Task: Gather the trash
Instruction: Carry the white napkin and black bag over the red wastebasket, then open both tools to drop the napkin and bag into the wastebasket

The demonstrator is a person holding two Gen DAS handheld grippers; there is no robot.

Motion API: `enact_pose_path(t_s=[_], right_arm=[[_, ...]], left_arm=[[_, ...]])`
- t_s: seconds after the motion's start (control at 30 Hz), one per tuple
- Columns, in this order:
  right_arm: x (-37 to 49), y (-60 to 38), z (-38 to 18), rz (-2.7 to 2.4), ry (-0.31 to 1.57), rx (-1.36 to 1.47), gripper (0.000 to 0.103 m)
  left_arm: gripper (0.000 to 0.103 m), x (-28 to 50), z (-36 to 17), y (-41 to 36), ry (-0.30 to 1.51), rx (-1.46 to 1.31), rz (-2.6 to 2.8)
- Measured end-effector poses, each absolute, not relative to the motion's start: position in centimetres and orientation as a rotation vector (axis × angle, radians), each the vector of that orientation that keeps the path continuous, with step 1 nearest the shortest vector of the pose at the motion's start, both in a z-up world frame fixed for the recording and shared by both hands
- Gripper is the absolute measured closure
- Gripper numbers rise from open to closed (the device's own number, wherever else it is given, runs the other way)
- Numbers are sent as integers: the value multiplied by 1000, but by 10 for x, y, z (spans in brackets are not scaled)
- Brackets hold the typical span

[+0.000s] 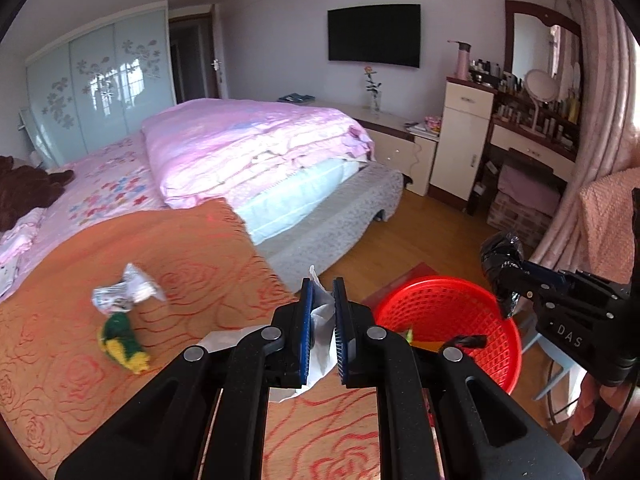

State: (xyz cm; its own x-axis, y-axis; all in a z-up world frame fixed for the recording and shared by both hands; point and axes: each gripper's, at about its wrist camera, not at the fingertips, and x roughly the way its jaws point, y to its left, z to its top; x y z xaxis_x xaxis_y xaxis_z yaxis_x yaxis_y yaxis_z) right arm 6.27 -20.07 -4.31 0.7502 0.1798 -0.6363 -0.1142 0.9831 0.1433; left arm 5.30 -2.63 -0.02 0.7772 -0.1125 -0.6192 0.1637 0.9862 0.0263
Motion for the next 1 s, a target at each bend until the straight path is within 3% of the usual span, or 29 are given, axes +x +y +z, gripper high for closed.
enact_pose_path(t_s=[1.0], right_arm=[[65,-249,-60,92,729,184,79]], left_arm=[[94,84,-10,-96,747,21,-365]])
